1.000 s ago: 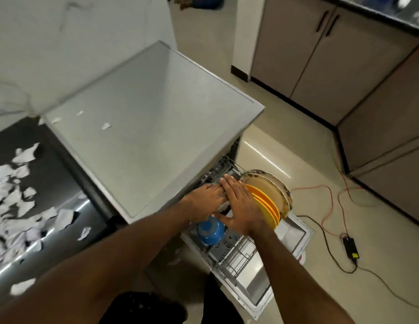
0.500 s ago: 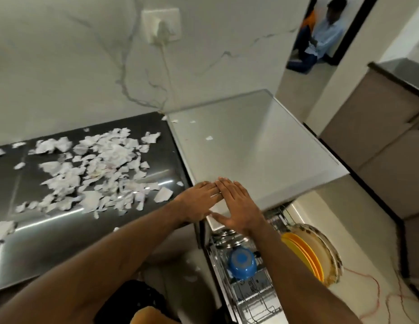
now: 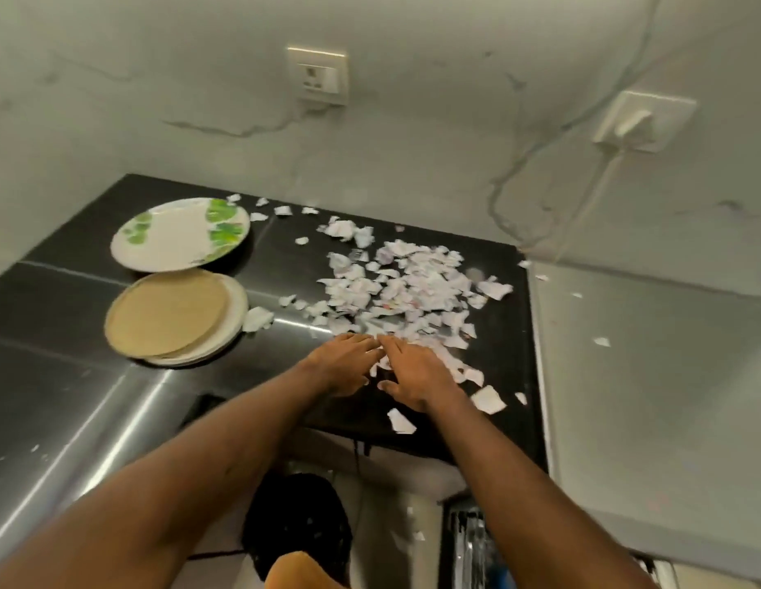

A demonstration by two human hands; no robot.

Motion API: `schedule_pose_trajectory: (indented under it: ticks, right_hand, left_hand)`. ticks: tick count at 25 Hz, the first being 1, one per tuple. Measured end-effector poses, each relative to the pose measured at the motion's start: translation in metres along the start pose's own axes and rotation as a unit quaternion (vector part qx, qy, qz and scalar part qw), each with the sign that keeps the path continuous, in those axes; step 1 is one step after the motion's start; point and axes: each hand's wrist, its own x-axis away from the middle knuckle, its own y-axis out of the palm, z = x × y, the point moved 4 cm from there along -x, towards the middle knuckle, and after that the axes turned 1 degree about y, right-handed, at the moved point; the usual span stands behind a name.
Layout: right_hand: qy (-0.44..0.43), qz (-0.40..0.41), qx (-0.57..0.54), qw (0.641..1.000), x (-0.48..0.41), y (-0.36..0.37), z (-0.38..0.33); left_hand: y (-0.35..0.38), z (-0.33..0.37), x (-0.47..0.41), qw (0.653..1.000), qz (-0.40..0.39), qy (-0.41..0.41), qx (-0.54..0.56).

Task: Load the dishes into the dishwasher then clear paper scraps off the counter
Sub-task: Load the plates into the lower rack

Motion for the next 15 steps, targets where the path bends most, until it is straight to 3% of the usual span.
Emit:
schedule_pose_trajectory:
  ticks: [6, 11, 15]
  right_hand:
    - [0.049, -0.091, 0.105, 0.989, -0.080, 0.020, -0.086]
    - [0.071, -0.157, 0.171, 0.970, -0.112, 0.014, -0.103]
    - [0.073, -0.152, 0.169, 0.971, -0.114, 0.012, -0.109]
  left_hand:
    - [0.020, -0.124, 0.095, 0.974, 0.036, -0.214, 0.068]
    - [0.039, -0.195, 0.151, 0.897, 0.028, -0.426, 0.115]
    - [0.044, -0.210, 0.162, 0.877, -0.018, -0.468, 0.108]
